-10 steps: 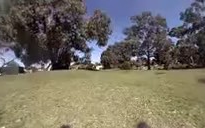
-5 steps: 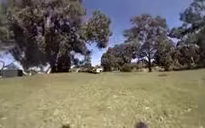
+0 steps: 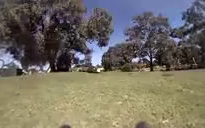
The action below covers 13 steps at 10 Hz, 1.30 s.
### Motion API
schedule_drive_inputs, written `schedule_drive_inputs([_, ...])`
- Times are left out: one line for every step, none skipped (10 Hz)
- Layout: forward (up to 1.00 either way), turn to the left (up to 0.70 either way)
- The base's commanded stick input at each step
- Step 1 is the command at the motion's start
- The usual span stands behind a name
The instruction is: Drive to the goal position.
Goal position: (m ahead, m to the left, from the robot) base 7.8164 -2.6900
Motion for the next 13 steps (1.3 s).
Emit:
schedule_drive_inputs([1.00,0.00])
schedule_drive_inputs([1.00,0.00])
schedule_drive_inputs([1.00,0.00])
schedule_drive_inputs([1.00,0.00])
schedule_drive_inputs([1.00,0.00])
schedule_drive_inputs([1.00,0.00])
schedule_drive_inputs([1.00,0.00])
schedule_drive_inputs([1.00,-0.27])
schedule_drive_inputs([1.00,-0.27])
schedule_drive_inputs([1.00,-0.20])
schedule_drive_inputs([1.00,-0.06])
schedule_drive_inputs([1.00,0.00])
schedule_drive_inputs([1.00,0.00])
